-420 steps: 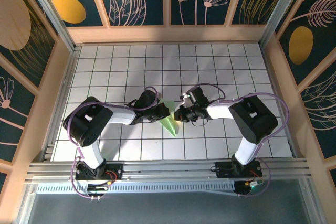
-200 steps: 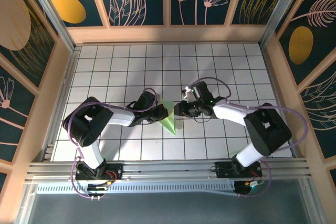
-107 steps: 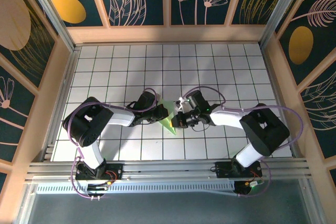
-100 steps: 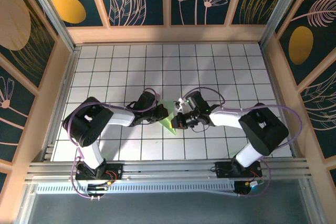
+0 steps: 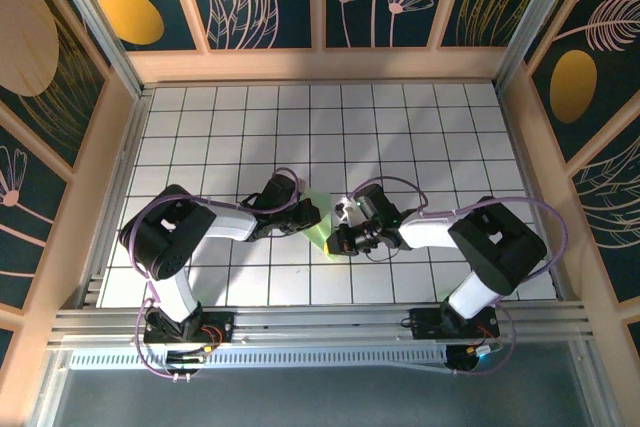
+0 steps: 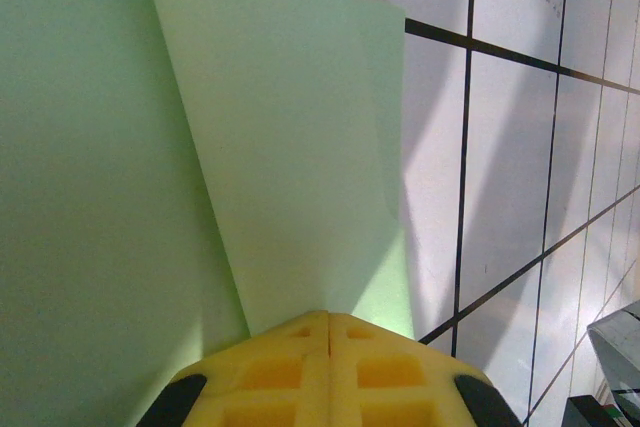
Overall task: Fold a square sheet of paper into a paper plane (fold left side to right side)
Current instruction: Fourth fold the wing at the center of the table.
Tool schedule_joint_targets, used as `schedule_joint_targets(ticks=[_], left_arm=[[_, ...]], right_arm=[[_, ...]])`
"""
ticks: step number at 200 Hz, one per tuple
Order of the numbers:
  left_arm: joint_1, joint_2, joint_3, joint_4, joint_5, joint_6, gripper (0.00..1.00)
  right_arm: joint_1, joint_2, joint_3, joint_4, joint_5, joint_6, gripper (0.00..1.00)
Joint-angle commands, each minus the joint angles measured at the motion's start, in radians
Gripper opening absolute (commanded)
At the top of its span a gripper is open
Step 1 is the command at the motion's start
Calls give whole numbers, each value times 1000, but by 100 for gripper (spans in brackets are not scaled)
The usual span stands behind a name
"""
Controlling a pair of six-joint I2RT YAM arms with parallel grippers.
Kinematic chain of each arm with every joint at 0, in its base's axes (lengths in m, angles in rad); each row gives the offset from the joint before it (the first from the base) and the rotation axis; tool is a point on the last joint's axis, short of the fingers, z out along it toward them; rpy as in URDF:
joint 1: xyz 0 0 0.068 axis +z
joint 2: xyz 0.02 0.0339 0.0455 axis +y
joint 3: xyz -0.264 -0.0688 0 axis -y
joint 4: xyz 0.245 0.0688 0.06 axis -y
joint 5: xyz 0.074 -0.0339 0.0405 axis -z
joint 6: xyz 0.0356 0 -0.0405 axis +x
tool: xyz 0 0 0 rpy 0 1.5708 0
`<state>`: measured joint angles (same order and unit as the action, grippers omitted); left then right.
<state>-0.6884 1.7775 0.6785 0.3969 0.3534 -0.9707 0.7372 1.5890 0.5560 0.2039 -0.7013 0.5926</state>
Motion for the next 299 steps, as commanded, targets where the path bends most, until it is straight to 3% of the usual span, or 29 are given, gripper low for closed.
schedule_joint_targets(ticks=[1, 299], left_arm=[[-3, 19, -26, -74, -37, -1, 0], [-3, 19, -20, -83, -45, 4, 0]], right_arm=[[11, 21, -16, 26, 3, 12, 0], [26, 18, -24, -83, 86, -21, 0]])
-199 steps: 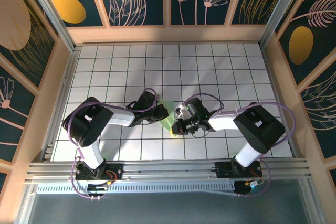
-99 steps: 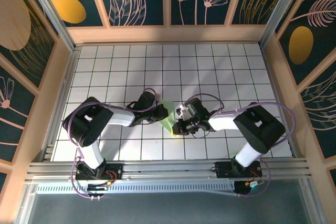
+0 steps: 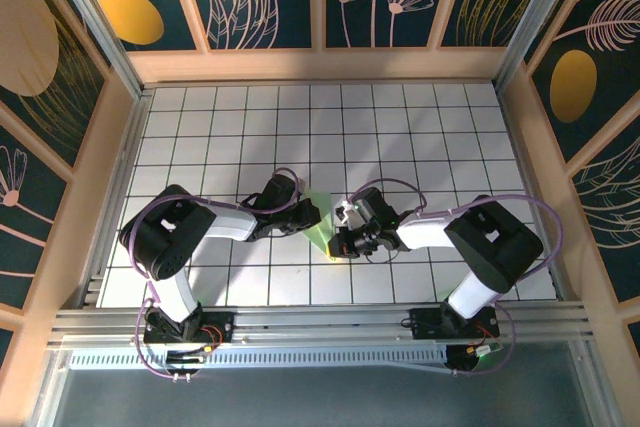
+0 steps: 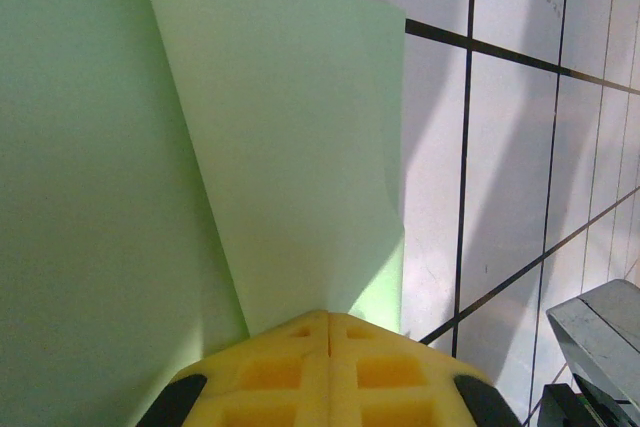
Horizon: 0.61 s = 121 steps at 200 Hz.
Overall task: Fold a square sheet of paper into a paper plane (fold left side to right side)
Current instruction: Fourth fold the wing at the center of the table.
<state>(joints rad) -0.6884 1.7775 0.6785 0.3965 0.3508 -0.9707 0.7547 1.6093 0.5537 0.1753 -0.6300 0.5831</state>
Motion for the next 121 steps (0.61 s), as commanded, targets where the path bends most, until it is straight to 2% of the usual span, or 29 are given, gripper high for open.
schedule_joint_targets(ticks=[1, 121], left_arm=[[-3, 19, -20, -83, -41, 5, 0], [-3, 22, -13, -100, -53, 13, 0]], right_arm=[[8, -3, -21, -55, 14, -11, 0], [20, -51, -64, -106, 17, -24, 0]])
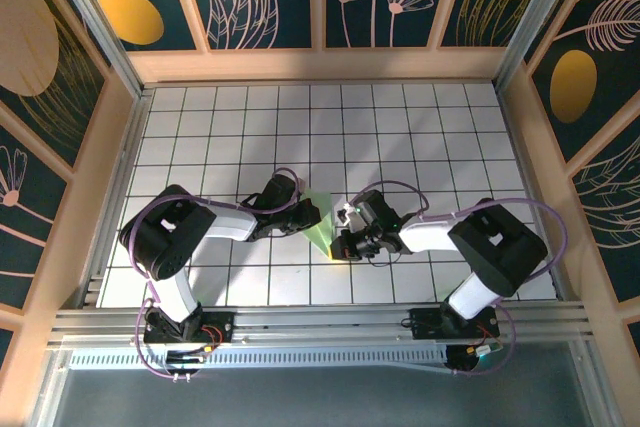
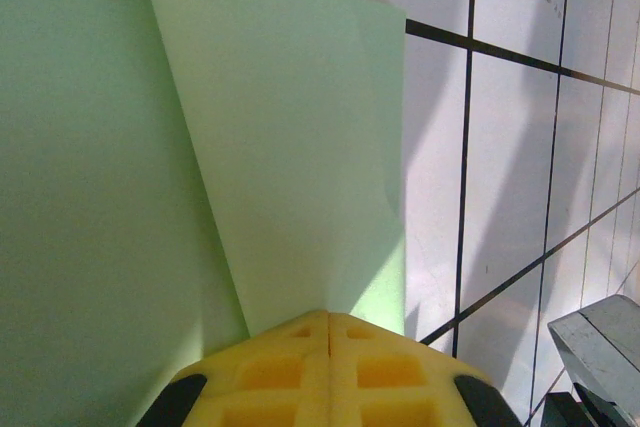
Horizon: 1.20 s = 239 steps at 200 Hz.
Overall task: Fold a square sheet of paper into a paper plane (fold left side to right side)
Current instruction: Fourth fold the wing at the center of the table.
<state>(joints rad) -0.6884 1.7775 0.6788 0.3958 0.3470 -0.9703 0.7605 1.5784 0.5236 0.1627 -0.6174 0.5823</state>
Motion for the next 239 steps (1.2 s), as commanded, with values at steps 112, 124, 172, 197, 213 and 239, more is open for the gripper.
schedule_joint_targets(ticks=[112, 124, 172, 197, 213, 239], left_arm=[[-2, 10, -16, -98, -51, 9, 0], [-3, 10, -16, -94, -49, 7, 0], [-3, 12, -10, -98, -47, 9, 0], [-3, 13, -9, -100, -46, 9, 0], [-2, 13, -8, -99, -47, 9, 0], [-3, 13, -6, -101, -46, 11, 0]], right_arm=[[-36, -171, 56, -167, -37, -64, 0], [-35, -136, 75, -132, -31, -49, 0], [-33, -3, 124, -43, 10, -15, 0], [-33, 29, 127, -62, 43, -19, 0], [-33, 38, 119, -72, 60, -18, 0], [-34, 54, 104, -66, 61, -6, 0]])
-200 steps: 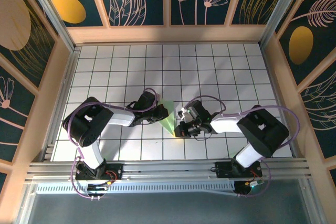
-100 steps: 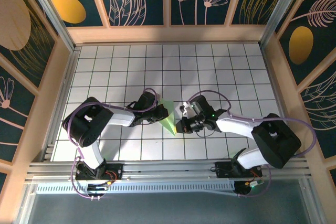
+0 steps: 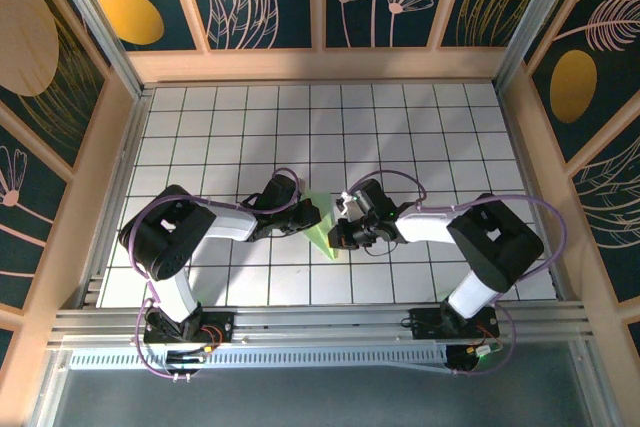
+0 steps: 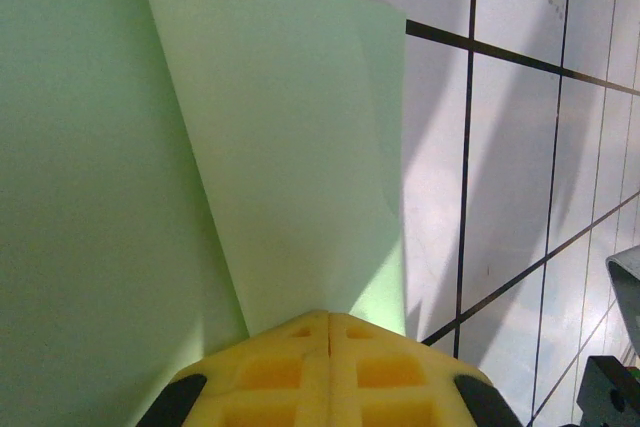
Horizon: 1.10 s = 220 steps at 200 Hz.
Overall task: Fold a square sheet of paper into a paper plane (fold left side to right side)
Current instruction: Fourth fold the wing at the center of the table.
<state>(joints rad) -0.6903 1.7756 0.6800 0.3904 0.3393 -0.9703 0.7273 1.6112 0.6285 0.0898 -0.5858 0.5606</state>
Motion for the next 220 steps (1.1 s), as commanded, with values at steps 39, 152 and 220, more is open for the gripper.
schedule_joint_targets(ticks=[39, 152, 220], left_arm=[[-1, 10, -4, -102, -43, 14, 0], [18, 35, 43, -76, -74, 43, 2], [102, 47, 71, -60, -71, 84, 2]], right_arm=[[-1, 37, -6, -6, 34, 9, 0], [23, 84, 5, -173, 180, -34, 0], [38, 125, 20, -224, 216, -67, 0]])
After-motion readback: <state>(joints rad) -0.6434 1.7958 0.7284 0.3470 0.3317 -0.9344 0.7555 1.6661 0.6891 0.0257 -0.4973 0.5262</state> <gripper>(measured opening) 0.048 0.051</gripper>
